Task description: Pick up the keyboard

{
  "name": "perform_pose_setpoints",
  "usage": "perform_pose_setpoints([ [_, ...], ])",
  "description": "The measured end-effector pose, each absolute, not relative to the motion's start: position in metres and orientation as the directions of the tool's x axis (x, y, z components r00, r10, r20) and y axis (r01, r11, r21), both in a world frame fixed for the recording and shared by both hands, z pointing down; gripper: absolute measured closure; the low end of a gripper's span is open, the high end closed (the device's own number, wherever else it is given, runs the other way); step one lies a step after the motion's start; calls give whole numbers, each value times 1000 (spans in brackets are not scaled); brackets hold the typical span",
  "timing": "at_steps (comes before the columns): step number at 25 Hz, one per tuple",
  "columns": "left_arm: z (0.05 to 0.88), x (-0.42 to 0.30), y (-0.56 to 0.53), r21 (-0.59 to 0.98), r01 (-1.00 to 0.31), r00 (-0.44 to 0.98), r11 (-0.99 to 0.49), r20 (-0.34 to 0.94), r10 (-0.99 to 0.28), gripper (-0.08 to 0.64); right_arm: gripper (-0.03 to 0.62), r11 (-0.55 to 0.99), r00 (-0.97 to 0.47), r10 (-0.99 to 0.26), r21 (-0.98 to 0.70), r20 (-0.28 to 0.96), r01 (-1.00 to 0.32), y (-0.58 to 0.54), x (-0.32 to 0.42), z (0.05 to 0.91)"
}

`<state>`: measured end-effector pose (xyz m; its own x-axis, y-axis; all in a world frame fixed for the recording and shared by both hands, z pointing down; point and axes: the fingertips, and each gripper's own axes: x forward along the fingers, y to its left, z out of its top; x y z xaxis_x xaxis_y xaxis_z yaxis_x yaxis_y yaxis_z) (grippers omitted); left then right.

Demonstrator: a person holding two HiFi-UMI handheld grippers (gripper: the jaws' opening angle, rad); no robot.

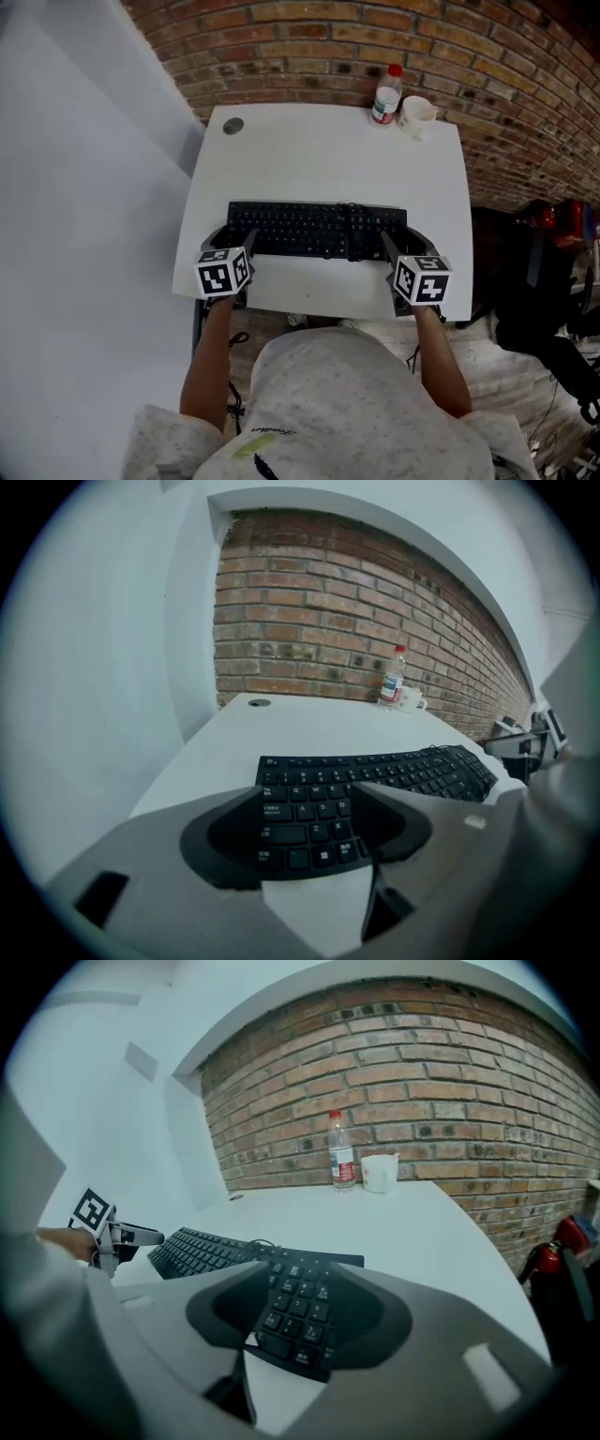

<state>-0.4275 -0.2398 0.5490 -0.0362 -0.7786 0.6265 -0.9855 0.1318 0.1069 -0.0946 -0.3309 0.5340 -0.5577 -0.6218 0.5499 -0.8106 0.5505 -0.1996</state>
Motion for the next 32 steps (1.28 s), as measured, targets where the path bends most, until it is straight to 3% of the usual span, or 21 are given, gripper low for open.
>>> perform_pose_setpoints([
  [10,572,-440,-266,161,-984,52,73,661,-749,167,287,449,-457,-669,-172,587,-877,-353,-89,548],
  [26,587,-440,-279,305,-952,193,37,685,-703,147,213,391,-422,-589,-214,689,-895,-370,-93,578],
  [32,588,-440,-279,308,-950,195,41,694,-693,149,210,390,-483,-536,-304,693,-869,-372,-96,584],
])
